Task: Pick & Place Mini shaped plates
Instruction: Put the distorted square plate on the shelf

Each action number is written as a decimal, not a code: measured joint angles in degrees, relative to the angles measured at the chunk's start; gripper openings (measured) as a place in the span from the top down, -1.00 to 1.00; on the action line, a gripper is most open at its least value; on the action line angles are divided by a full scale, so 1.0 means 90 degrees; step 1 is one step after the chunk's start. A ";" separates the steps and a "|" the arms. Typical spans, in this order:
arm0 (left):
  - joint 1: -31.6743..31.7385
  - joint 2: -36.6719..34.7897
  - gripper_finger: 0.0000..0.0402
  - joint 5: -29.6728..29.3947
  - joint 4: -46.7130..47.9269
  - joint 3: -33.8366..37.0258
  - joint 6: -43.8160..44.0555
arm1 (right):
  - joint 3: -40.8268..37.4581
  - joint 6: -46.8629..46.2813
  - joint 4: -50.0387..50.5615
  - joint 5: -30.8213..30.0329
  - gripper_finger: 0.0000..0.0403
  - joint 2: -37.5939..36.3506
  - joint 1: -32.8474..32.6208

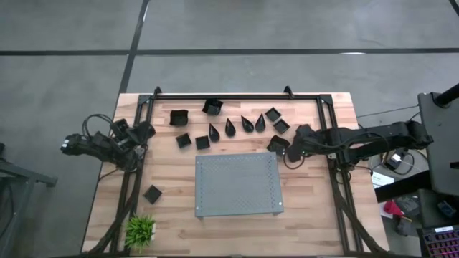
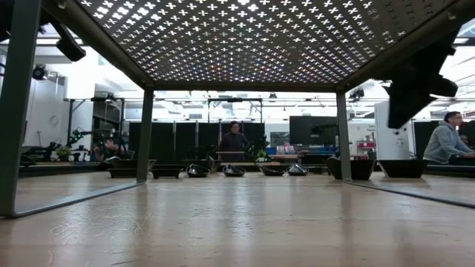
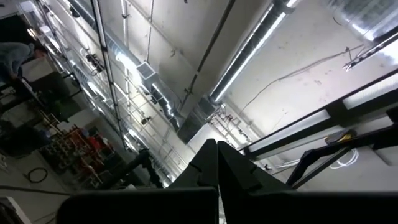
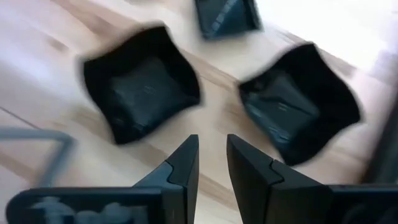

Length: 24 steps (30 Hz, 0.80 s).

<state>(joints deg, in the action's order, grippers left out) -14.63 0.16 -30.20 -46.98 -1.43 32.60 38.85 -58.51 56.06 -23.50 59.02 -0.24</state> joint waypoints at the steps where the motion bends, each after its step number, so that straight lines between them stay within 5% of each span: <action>1: 0.0000 0.0000 1.00 0.0000 0.0000 0.0000 0.0067 | -0.0010 0.0076 0.0138 0.0006 0.61 0.0032 0.0018; 14: 0.0000 0.0000 1.00 0.0007 -0.0005 0.0000 0.0219 | -0.0068 0.2815 0.0253 -0.0055 0.46 0.0810 0.0018; 24: 0.0000 0.0000 1.00 0.0010 -0.0005 0.0000 0.0244 | -0.0078 0.2476 0.0177 -0.0105 0.41 0.1852 0.0021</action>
<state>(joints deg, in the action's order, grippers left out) -14.63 0.16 -30.11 -47.03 -1.43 34.79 38.15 -36.23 57.65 -24.45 75.69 -0.05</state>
